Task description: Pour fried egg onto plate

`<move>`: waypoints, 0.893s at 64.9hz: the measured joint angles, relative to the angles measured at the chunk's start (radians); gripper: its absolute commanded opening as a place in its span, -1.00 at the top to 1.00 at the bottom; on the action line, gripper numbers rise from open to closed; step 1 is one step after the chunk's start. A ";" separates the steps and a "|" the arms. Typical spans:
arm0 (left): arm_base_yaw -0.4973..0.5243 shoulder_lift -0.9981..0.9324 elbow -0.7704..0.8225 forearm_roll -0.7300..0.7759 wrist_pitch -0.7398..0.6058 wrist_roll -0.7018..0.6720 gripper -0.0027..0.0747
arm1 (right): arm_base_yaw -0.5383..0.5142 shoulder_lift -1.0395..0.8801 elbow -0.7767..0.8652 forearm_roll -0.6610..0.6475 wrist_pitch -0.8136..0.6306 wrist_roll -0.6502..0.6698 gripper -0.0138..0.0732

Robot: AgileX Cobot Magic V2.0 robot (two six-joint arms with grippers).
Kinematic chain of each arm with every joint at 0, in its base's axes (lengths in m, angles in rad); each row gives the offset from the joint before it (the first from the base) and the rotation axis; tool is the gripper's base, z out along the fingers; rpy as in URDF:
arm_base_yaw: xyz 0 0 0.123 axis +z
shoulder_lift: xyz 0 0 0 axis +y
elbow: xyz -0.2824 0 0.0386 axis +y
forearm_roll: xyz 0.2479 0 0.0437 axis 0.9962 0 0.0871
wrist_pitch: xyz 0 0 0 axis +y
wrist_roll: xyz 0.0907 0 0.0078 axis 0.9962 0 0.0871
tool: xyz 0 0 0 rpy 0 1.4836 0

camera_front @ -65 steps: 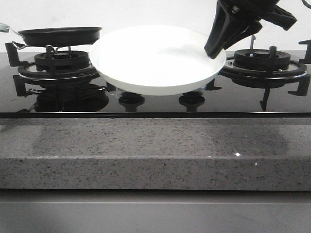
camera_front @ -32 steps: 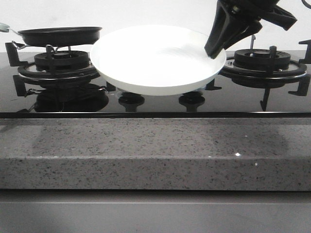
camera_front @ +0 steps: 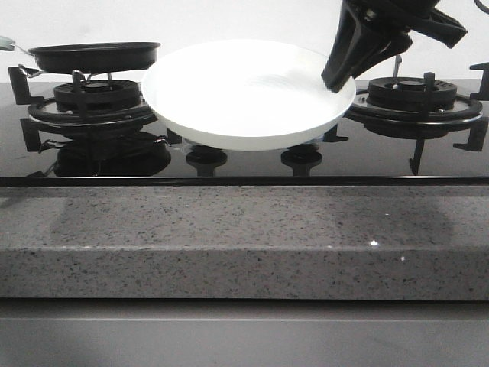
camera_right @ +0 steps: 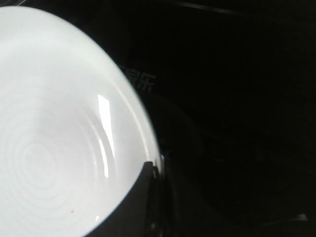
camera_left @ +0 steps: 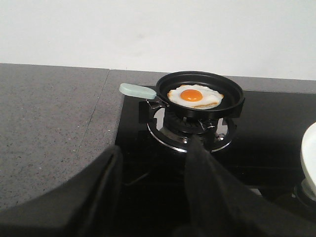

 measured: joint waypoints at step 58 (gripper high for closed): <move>0.123 0.635 -0.443 -0.052 0.388 0.059 -0.78 | 0.000 0.000 0.000 0.000 0.000 0.000 0.84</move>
